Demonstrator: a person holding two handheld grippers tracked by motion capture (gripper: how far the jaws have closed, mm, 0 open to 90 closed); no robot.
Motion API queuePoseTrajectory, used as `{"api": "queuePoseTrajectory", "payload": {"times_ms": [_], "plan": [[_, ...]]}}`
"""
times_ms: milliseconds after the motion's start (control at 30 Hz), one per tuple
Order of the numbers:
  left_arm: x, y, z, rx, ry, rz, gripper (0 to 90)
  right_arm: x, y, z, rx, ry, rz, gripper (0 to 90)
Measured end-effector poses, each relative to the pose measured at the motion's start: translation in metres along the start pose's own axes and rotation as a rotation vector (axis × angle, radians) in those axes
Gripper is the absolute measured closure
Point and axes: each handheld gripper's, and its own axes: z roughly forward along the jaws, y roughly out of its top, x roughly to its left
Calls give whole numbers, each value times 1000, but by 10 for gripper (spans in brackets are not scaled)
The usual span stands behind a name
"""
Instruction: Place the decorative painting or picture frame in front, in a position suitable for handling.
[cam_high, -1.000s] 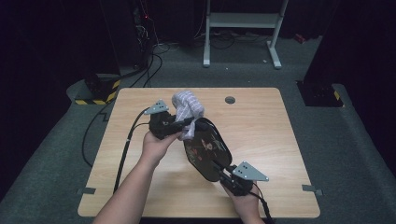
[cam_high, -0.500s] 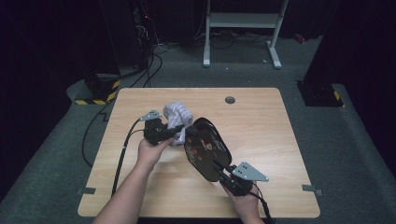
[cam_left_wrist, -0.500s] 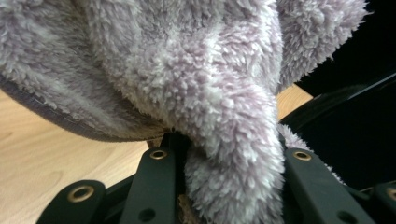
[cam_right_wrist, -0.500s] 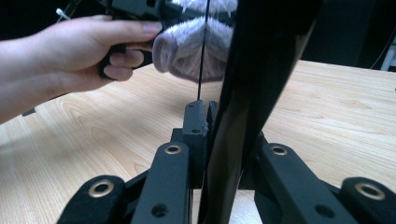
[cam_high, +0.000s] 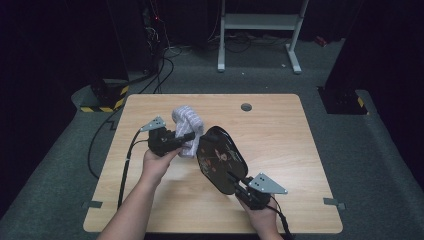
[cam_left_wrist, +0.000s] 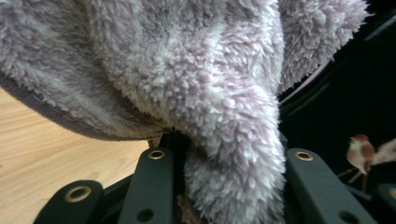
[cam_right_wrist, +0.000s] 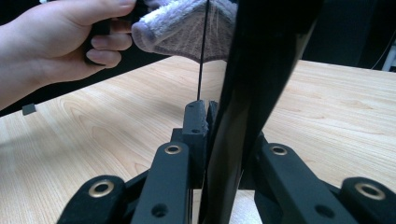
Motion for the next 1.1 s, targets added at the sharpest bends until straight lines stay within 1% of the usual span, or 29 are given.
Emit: {"api": "queuePoseTrajectory", "payload": {"times_ms": [67, 167, 200, 233, 267, 300, 367, 400, 433, 533, 600, 733, 867, 1000, 1067, 1100], "plan": [[1, -1, -2, 10, 2, 6, 661, 0, 0, 0, 1, 0, 0, 791], [3, -3, -3, 47, 40, 33, 655, 0, 0, 0, 1, 0, 1, 792], [4, -4, -3, 62, 72, 50, 653, 0, 0, 0, 1, 1, 1, 791], [4, -4, -4, 91, 126, 79, 653, 0, 0, 0, 1, 1, 1, 792], [3, -5, -3, 127, 190, 113, 654, 0, 0, 0, 1, 1, 2, 792], [4, -6, -3, 161, 237, 141, 655, 0, 0, 0, 1, 1, 2, 792], [6, -8, -2, 212, 294, 165, 658, 0, 0, 0, 1, 1, 3, 792], [6, -10, -2, 226, 302, 183, 660, 0, 0, 0, 1, 2, 3, 792], [5, -11, -1, 231, 299, 195, 661, 0, 0, 0, 1, 2, 4, 792], [0, -17, 3, 251, 260, 229, 663, 0, 0, 1, 1, 3, 4, 792], [-2, -20, 5, 265, 254, 241, 664, 0, 0, 1, 2, 3, 4, 792], [-3, -30, 12, 306, 236, 246, 665, 0, 0, 1, 3, 2, 5, 793], [-3, -43, 19, 346, 216, 242, 666, 0, 0, 1, 4, 3, 5, 792], [-2, -57, 26, 387, 187, 235, 667, 0, 0, 1, 5, 3, 4, 792], [-2, -64, 30, 423, 173, 241, 669, 0, -1, 1, 4, 3, 4, 792], [-3, -69, 32, 451, 163, 252, 669, 0, -1, 1, 4, 3, 5, 793]]}}
